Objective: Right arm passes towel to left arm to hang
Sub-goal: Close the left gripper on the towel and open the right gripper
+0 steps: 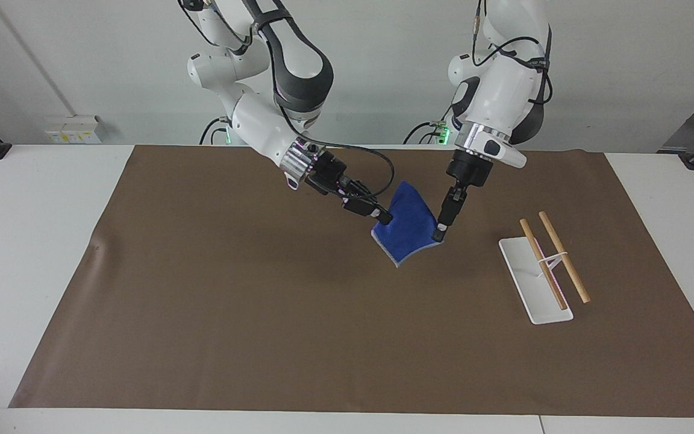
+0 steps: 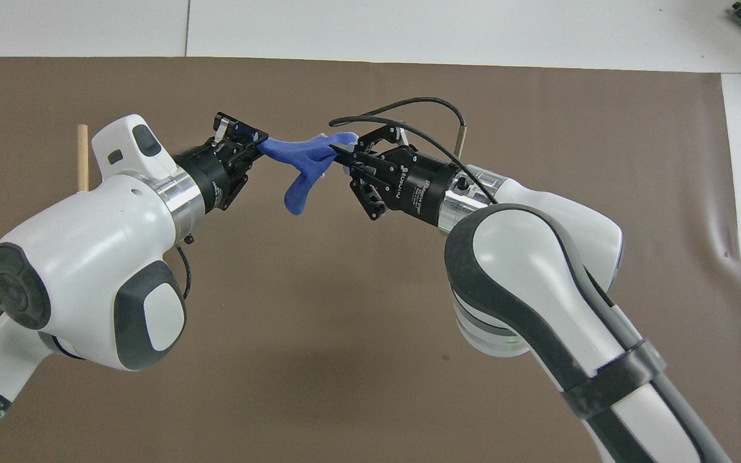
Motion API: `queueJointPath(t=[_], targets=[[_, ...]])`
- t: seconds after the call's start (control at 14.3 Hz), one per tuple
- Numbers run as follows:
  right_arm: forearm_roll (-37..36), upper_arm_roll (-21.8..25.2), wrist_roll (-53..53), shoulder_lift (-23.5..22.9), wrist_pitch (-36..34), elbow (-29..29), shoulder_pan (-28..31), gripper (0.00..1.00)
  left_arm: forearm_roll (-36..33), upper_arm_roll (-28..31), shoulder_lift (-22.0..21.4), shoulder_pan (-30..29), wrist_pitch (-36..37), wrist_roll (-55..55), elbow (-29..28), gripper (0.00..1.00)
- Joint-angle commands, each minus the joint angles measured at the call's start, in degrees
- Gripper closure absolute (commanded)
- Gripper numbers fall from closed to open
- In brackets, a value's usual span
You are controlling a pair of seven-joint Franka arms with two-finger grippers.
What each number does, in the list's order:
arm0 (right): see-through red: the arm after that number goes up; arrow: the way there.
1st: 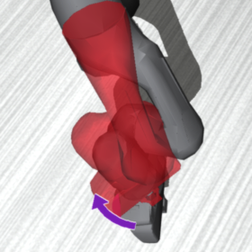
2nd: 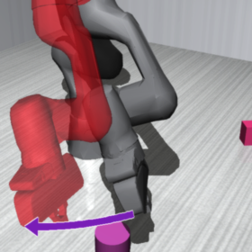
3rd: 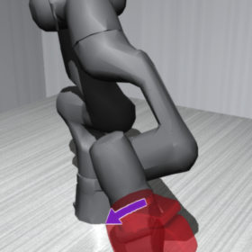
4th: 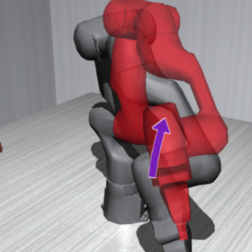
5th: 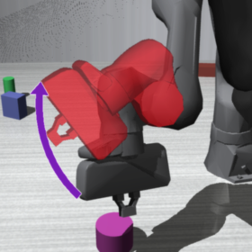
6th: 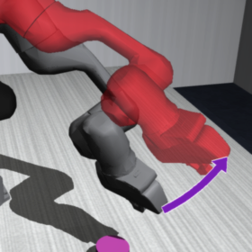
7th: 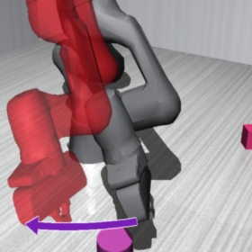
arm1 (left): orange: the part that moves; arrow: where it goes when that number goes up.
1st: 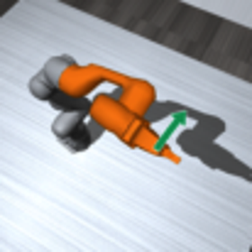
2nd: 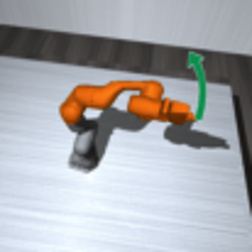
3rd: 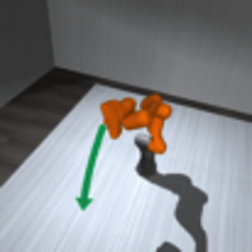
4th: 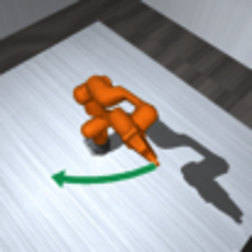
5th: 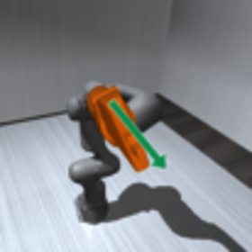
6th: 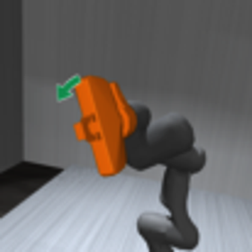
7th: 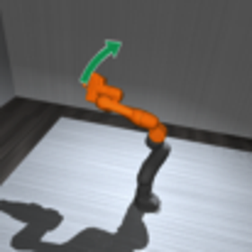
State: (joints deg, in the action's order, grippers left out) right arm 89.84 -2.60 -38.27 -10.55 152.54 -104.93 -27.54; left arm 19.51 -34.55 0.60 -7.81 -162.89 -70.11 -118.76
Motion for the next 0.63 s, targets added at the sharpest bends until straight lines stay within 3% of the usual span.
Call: queueJointPath(t=[0.0,0.14,0.21,0.42,0.56], targets=[[1.03,-0.30,-0.14,-0.43,1.27,0.51,-0.06,1.00,0.53,-0.25,0.63,0.43,-0.14,-0.03,0.72,0.50],[0.95,-0.30,-0.14,-0.43,1.27,0.51,-0.06,1.00,0.53,-0.25,0.63,0.43,-0.06,-0.03,0.55,0.47],[0.95,-0.30,-0.14,-0.43,1.27,0.51,-0.06,1.00,0.44,-0.25,0.63,0.34,-0.06,0.06,0.55,0.55],[0.95,-0.30,-0.05,-0.43,1.27,0.43,-0.06,1.00,0.53,-0.25,0.72,0.34,0.03,0.32,0.46,1.00],[0.95,-0.30,-0.05,-0.43,1.27,0.51,-0.06,1.00,0.53,-0.25,0.72,0.34,-0.06,0.32,0.46,1.00]])
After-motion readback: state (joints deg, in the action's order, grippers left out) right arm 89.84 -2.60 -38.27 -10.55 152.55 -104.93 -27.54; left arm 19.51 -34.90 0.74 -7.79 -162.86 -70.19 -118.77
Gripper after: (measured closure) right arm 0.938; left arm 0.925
